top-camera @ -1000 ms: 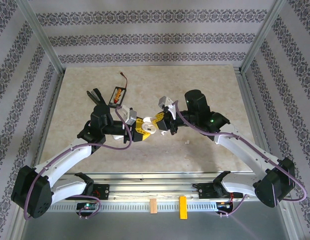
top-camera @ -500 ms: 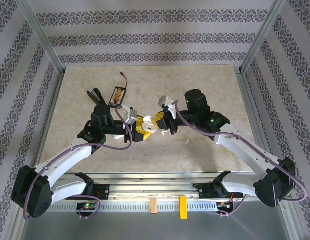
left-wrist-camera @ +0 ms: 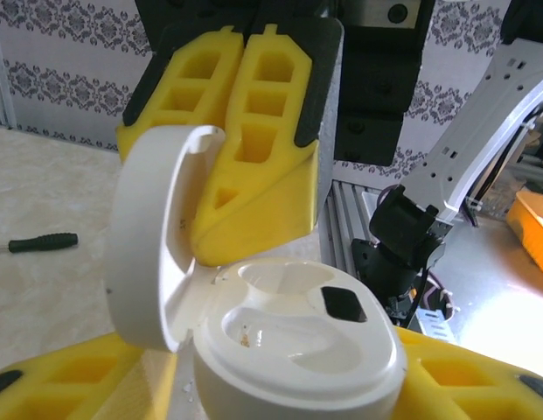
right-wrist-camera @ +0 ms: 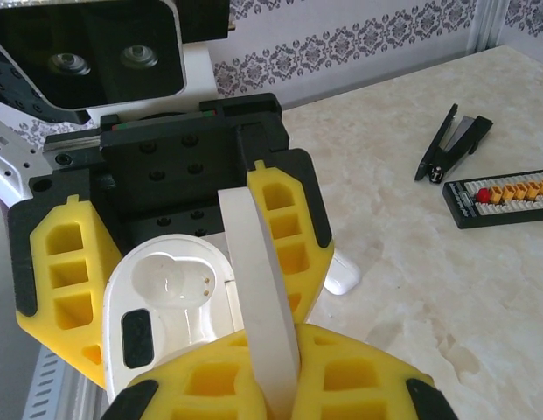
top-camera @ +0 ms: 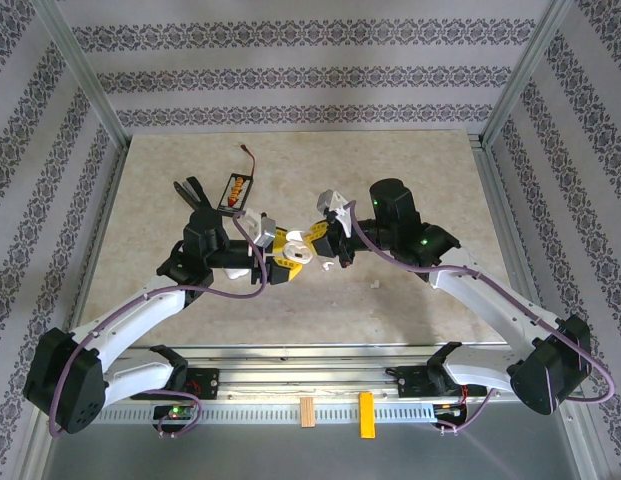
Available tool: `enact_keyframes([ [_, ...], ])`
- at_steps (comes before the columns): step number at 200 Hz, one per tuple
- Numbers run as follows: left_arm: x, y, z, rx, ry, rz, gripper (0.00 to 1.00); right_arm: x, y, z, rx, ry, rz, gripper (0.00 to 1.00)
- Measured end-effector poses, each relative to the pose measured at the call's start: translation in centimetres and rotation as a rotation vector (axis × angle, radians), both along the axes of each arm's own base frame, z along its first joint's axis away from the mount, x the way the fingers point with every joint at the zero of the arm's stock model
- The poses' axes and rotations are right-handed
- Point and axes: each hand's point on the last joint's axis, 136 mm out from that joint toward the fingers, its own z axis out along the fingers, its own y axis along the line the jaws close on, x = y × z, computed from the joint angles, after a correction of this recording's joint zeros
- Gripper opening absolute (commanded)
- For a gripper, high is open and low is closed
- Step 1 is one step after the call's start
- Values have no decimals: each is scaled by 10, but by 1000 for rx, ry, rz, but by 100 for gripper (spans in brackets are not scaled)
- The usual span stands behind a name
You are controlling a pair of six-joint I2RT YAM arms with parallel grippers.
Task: Insert wireless bluetooth earbuds into charging case
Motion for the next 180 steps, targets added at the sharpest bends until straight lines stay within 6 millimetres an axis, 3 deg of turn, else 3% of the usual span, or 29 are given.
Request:
enact_keyframes([
  [65,0,0,4,-13,-8,0,49,3,0,1,2,-11,-10,0],
  [135,0,0,5,-17,-2,0,32,4,0,1,-1,-16,-19,0],
  [146,1,-1,5,-16,0,0,33,4,0,1,-1,-16,-20,0],
  [162,1,-1,3,-15,3,0,45,5,0,1,-2,-16,-21,0],
  [180,2,-1,3,-15,2,-1,46,5,-1,0,-4,-15,-23,0],
])
